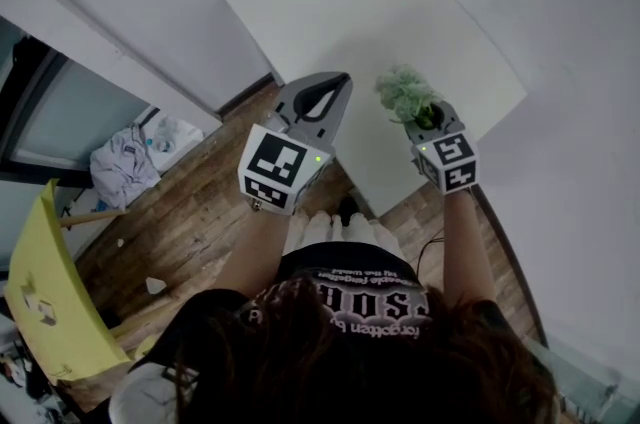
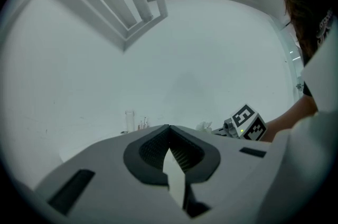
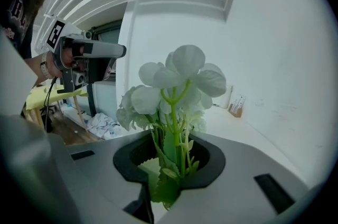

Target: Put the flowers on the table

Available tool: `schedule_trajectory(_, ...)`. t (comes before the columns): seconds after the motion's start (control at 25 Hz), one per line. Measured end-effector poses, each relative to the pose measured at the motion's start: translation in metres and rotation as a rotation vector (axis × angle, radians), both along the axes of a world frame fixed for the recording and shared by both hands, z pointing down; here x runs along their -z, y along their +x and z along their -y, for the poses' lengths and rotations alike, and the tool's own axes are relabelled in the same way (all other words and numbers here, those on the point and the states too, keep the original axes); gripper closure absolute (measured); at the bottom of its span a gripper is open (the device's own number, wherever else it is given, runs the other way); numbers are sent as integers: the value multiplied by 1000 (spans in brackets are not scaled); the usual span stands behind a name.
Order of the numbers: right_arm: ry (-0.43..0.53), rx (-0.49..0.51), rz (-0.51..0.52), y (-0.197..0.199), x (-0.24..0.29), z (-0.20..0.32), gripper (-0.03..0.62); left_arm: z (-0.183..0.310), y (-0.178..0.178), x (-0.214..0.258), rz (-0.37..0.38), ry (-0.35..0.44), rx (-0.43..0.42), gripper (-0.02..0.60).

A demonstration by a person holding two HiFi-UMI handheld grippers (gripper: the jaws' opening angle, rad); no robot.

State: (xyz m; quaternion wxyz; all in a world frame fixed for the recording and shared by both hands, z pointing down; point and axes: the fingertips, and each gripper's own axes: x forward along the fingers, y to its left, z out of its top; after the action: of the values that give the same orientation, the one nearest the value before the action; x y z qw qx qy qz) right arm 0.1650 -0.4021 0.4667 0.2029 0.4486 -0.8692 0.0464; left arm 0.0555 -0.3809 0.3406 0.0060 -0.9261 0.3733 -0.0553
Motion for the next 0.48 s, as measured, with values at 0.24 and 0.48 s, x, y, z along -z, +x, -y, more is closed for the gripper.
schedule_trajectory(0.24,-65,41,1,-12,-30,28,493,10,-4,-6,8,-19,15,581)
schedule_trajectory(0.48,-136,46,-36,-15,-63,56,473,20,-10,-13,18,-35,31,581)
